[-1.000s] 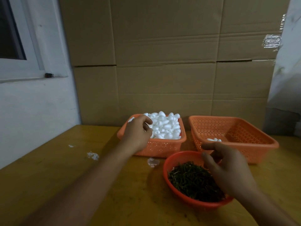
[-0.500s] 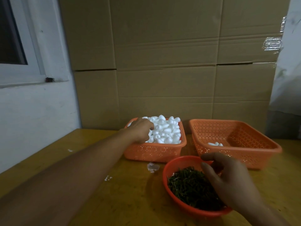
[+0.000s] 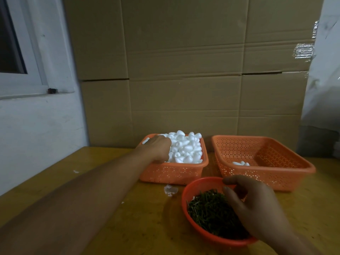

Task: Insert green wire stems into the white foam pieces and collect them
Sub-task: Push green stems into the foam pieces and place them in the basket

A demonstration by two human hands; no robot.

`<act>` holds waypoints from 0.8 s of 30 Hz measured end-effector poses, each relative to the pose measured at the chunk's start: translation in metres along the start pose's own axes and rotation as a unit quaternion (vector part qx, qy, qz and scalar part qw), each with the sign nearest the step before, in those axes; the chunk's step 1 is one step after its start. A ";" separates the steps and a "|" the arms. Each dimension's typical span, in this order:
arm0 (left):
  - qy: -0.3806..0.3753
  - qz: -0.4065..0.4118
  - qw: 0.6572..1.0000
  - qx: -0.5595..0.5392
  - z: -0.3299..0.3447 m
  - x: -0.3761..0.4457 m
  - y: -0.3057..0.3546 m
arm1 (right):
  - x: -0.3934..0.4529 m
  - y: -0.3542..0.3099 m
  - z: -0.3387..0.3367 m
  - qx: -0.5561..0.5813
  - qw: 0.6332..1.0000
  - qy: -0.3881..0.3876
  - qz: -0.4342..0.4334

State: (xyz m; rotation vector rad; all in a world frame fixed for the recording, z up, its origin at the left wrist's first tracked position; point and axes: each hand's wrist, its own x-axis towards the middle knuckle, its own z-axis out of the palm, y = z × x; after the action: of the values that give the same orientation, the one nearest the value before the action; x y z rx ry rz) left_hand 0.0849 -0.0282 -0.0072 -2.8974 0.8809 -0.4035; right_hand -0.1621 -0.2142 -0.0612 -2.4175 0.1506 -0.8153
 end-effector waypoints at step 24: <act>0.139 0.039 0.806 -0.574 -0.013 -0.091 0.049 | -0.003 -0.006 -0.004 -0.013 0.999 -0.032 -0.011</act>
State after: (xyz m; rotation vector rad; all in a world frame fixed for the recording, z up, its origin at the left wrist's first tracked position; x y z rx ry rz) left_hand -0.0174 -0.0186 -0.0234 -3.8799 1.7961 -0.3658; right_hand -0.1674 -0.2106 -0.0572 -2.4714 0.1096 -0.7485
